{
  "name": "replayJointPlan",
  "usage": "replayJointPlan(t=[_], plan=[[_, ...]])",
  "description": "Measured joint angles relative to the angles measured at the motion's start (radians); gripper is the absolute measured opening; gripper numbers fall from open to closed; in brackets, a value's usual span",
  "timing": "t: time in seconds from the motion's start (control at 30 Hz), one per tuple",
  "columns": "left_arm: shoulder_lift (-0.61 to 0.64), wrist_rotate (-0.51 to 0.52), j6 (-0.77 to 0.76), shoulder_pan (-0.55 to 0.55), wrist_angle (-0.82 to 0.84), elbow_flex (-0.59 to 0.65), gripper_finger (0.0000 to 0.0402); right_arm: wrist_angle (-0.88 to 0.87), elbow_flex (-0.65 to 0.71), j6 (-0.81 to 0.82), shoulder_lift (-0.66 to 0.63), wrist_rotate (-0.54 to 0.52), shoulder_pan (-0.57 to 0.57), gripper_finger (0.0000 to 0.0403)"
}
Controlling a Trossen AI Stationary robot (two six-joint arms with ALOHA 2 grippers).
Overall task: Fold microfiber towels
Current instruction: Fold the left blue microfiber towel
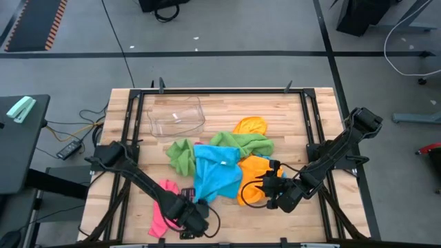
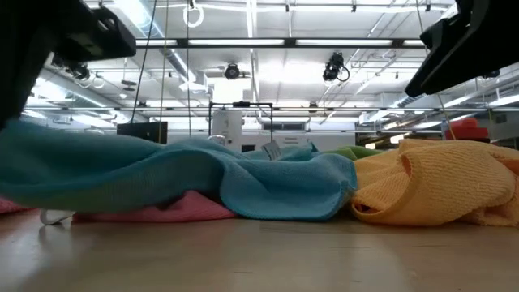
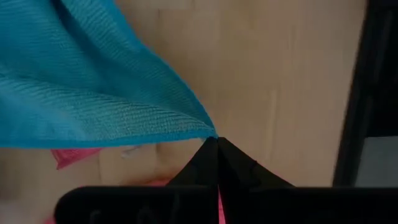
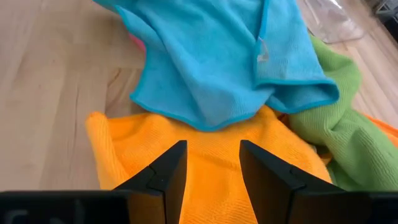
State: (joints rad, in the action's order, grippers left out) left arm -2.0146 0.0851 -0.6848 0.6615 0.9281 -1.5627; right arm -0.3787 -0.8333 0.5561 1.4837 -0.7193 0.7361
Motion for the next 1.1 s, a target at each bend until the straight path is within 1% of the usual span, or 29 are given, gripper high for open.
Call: replayJointPlan(t=[0.1,0.2,0.33,0.4,0.5,0.67,0.8,0.93,1.03,1.1], plan=[[-0.001,0.059,0.013,0.004,0.009,0.0,0.0017,0.007,0.0,-0.027,0.0,0.012,0.0,0.0157],[-0.001,0.125,0.04,0.018,0.021,-0.013,0.0056,0.014,0.0,-0.053,0.0,0.014,-0.001,0.0157],[-0.001,0.188,0.103,0.038,0.041,-0.061,0.0111,0.015,0.0,-0.064,0.0,0.014,-0.001,0.0157],[-0.001,0.241,0.165,0.05,0.04,-0.078,0.0132,0.015,0.0,-0.073,0.0,0.014,-0.001,0.0157],[0.001,0.323,0.284,0.07,0.044,-0.082,0.0151,0.015,0.0,-0.088,0.0,0.014,-0.001,0.0157],[-0.012,0.348,0.556,0.105,0.063,-0.082,0.0156,0.015,0.0,-0.122,0.0,0.014,-0.001,0.0157],[-0.025,0.415,0.729,0.137,0.109,-0.081,0.0149,0.016,0.0,-0.161,0.0,0.014,-0.011,0.0157],[-0.025,0.504,0.839,0.155,0.154,-0.081,0.0145,0.016,0.0,-0.179,0.001,0.014,-0.049,0.0157],[-0.025,0.509,0.903,0.155,0.191,-0.081,0.0147,0.016,0.0,-0.166,0.001,0.016,-0.09,0.0157],[-0.025,0.493,0.906,0.153,0.211,-0.081,0.0153,0.016,0.0,-0.159,0.001,0.036,-0.116,0.0157]])
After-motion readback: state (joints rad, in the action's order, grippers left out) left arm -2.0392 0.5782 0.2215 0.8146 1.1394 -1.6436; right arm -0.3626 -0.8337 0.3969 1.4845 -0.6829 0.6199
